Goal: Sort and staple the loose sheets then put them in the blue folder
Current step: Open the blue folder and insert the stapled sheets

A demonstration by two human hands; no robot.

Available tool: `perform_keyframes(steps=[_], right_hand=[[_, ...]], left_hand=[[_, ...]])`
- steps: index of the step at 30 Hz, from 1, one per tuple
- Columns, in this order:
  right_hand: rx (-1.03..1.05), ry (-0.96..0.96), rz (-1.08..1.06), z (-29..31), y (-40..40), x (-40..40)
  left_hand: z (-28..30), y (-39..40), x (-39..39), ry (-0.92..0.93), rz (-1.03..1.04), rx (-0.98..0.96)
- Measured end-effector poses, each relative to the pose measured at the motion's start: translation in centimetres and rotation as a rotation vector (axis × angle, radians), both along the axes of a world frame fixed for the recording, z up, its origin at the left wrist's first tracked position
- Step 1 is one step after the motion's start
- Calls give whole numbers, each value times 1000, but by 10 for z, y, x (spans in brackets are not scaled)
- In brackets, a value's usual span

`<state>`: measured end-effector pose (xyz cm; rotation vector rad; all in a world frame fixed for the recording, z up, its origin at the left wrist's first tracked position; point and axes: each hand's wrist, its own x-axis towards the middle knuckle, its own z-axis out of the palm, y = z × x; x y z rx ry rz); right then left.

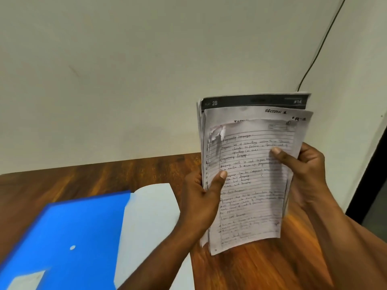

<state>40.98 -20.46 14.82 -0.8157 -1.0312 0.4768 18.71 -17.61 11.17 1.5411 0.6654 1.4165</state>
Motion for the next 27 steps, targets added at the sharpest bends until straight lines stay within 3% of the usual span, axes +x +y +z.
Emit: perform_keyframes(steps=[4,11,17,27], right_hand=[[-49,27,-51,-19,-11,-19],[-217,0,-70,-56,-26,-45],[-201,8,-117,-52,-37,-37],[-333,14,-78,-84,-39,-44]], left_hand=[[-4,-11,-12,24,-1,22],[-38,-15,-23,43,-61,-236],[-34,-20,-19,7,-25,-203],[-60,-21,-23,141,-10,-234]])
